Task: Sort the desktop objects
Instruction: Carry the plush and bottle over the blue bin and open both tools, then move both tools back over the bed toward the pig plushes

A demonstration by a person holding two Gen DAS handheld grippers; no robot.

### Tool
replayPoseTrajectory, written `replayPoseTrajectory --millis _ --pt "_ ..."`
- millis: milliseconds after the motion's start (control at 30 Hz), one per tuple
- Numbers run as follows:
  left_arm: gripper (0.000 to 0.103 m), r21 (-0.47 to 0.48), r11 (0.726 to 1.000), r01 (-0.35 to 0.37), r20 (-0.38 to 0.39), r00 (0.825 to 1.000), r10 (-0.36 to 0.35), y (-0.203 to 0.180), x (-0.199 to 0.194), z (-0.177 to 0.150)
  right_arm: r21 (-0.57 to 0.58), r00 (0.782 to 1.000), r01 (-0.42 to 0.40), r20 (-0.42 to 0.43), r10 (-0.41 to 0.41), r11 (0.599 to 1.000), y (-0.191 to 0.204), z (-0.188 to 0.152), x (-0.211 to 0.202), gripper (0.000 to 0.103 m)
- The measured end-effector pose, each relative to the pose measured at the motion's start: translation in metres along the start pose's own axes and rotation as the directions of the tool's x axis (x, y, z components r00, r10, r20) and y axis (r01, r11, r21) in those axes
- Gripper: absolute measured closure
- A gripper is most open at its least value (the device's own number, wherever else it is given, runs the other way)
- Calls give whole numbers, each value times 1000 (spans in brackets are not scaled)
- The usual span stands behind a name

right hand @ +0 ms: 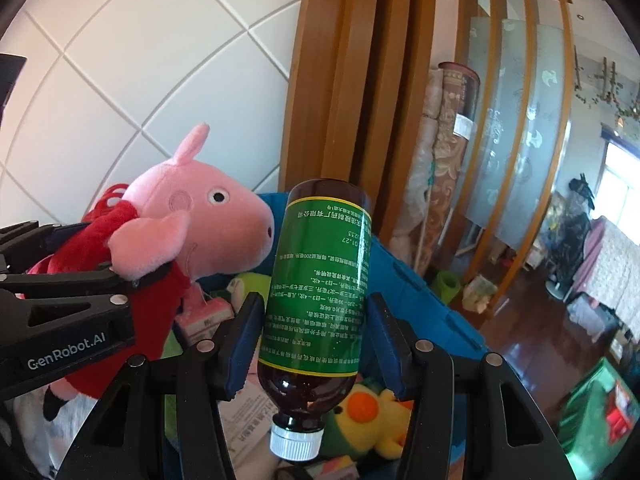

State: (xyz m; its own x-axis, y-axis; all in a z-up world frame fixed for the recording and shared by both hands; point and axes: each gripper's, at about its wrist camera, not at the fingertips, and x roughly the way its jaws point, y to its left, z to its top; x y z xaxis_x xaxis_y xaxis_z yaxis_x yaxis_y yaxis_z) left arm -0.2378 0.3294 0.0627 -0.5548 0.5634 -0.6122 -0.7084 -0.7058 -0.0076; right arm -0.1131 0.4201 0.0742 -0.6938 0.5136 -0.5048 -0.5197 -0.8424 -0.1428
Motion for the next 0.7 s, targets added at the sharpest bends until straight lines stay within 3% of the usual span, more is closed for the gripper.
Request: replayPoseTrajectory --millis 167,233,300,400,467,567,700 --pt "37 19 1000 4 -56 998 -3 -4 8 -11 -54 997 12 -77 -16 998 2 -17 23 51" --pt "26 44 999 -10 -55 998 13 -9 1 -11 -46 995 5 -99 -9 999 -1 -24 31 51" --pt "23 54 998 -26 -25 999 28 -12 -11 -11 -29 992 0 -124 -4 1000 -4 -31 37 50" --pt "23 47 999 -24 -9 1000 24 -11 -22 -11 -6 992 -11 -125 10 1000 -9 -38 38 34" --pt "23 42 999 -34 4 999 34 -8 -28 -15 5 992 -18 -123 18 1000 -10 -40 33 10" --pt "23 27 998 -53 33 998 53 1 -42 -27 9 994 -23 -106 24 1000 -4 -42 20 0" --pt "23 -11 997 -78 66 995 78 24 -64 -49 13 997 -33 -71 34 999 9 -40 -2 0"
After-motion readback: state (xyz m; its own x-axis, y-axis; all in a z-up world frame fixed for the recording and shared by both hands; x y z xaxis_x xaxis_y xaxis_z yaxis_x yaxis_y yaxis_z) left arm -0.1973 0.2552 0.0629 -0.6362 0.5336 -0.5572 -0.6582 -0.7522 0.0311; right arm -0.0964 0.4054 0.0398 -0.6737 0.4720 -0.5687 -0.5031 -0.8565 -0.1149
